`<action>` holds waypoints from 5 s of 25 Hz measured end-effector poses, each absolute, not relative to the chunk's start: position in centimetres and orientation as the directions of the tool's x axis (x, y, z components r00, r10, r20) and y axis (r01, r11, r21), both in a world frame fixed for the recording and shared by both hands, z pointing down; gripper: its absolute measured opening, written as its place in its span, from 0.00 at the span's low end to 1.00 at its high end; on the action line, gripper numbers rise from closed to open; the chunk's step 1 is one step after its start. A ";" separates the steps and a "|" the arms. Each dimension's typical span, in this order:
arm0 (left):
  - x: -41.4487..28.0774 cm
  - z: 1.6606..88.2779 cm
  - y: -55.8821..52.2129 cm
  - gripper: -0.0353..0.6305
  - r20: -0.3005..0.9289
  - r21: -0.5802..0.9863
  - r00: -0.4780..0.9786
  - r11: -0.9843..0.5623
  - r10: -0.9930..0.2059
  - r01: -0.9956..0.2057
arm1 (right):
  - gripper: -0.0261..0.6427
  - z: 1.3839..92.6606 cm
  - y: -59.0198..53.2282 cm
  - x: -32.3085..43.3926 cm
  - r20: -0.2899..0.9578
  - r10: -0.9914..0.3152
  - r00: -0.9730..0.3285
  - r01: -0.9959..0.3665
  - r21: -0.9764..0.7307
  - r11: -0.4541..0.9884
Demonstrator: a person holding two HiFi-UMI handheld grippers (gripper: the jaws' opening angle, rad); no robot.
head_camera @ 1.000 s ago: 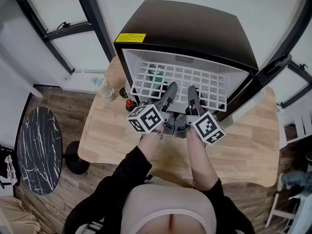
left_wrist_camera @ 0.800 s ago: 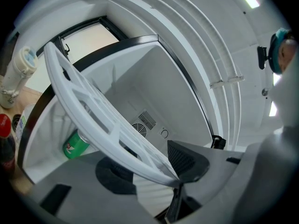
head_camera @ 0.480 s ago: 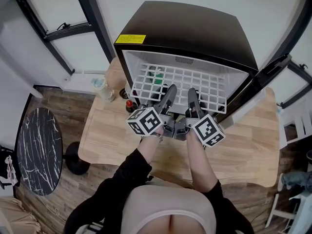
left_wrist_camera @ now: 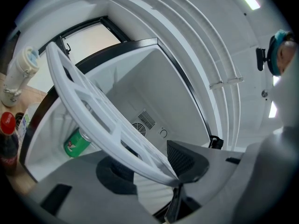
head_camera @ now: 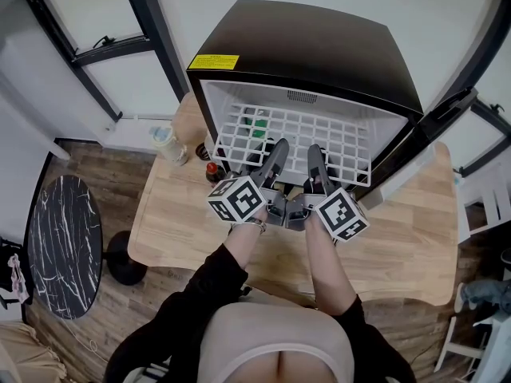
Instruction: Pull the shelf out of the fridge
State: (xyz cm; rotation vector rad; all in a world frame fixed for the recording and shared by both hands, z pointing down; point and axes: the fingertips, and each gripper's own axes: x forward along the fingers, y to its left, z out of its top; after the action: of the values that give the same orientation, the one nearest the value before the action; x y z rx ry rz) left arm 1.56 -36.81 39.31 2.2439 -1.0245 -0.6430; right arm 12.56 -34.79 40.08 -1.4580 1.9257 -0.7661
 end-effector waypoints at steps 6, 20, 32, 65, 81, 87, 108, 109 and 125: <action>1.5 39.3 -36.4 0.35 -0.187 0.680 0.592 -0.538 -0.784 -0.498 | 0.27 40.4 -34.4 12.8 -0.110 -0.971 -0.211 -0.632 -0.743 0.222; 1.2 39.5 -35.7 0.34 -0.183 0.685 0.592 -0.534 -0.785 -0.496 | 0.27 40.3 -33.8 12.5 -0.109 -0.970 -0.216 -0.634 -0.740 0.224; 1.0 39.7 -34.8 0.32 -0.172 0.681 0.605 -0.538 -0.777 -0.497 | 0.27 40.4 -33.0 12.3 -0.107 -0.968 -0.228 -0.630 -0.742 0.231; 0.5 40.0 -33.0 0.31 -0.148 0.685 0.604 -0.522 -0.783 -0.509 | 0.24 40.6 -31.3 11.9 -0.097 -0.965 -0.243 -0.584 -0.780 0.225; 0.4 40.2 -32.3 0.31 -0.143 0.684 0.602 -0.518 -0.785 -0.513 | 0.23 40.8 -30.6 11.9 -0.087 -0.965 -0.246 -0.555 -0.804 0.214; 0.4 40.1 -31.9 0.31 -0.141 0.683 0.601 -0.516 -0.787 -0.516 | 0.23 40.7 -30.2 11.8 -0.082 -0.965 -0.250 -0.559 -0.801 0.213; -0.1 40.2 -30.2 0.31 -0.137 0.692 0.593 -0.505 -0.794 -0.516 | 0.22 40.8 -28.5 11.4 -0.074 -0.961 -0.266 -0.526 -0.824 0.209; -0.1 40.3 -30.1 0.31 -0.136 0.692 0.592 -0.504 -0.794 -0.517 | 0.22 40.9 -28.4 11.4 -0.072 -0.961 -0.267 -0.526 -0.825 0.208; -0.6 40.7 -27.9 0.28 -0.119 0.699 0.582 -0.484 -0.804 -0.526 | 0.19 40.8 -25.9 11.0 -0.082 -0.952 -0.295 -0.522 -0.820 0.232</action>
State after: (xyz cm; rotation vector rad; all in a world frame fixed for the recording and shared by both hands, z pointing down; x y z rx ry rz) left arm -0.62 -27.90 40.73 2.1953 -1.0539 -0.5852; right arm 10.96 -25.87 40.85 -1.3490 1.9161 -0.9337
